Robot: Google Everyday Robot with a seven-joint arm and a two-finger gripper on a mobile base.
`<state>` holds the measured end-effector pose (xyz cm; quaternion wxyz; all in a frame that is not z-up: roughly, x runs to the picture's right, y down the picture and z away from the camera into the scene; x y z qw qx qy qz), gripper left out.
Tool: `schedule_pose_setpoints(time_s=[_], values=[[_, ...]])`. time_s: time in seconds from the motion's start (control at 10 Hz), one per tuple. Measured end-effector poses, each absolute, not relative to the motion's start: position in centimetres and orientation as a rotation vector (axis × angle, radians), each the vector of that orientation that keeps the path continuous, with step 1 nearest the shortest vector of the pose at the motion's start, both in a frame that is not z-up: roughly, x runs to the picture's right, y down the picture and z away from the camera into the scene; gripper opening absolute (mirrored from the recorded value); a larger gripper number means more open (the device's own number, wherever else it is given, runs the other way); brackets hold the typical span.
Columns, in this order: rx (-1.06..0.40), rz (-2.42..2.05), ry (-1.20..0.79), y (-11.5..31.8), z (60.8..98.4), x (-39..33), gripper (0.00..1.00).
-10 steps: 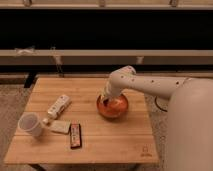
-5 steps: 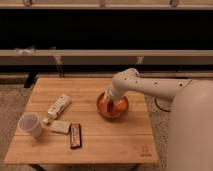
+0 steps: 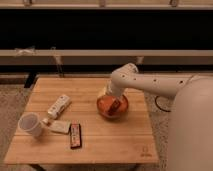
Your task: Place the pepper in the ceramic bowl
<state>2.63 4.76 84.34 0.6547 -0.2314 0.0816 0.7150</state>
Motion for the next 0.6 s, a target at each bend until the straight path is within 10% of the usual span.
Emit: schedule_pose_setpoints(time_s=[0.6], values=[[-0.482,1.536,0.189,3.0,83.6,0.6,0.80]])
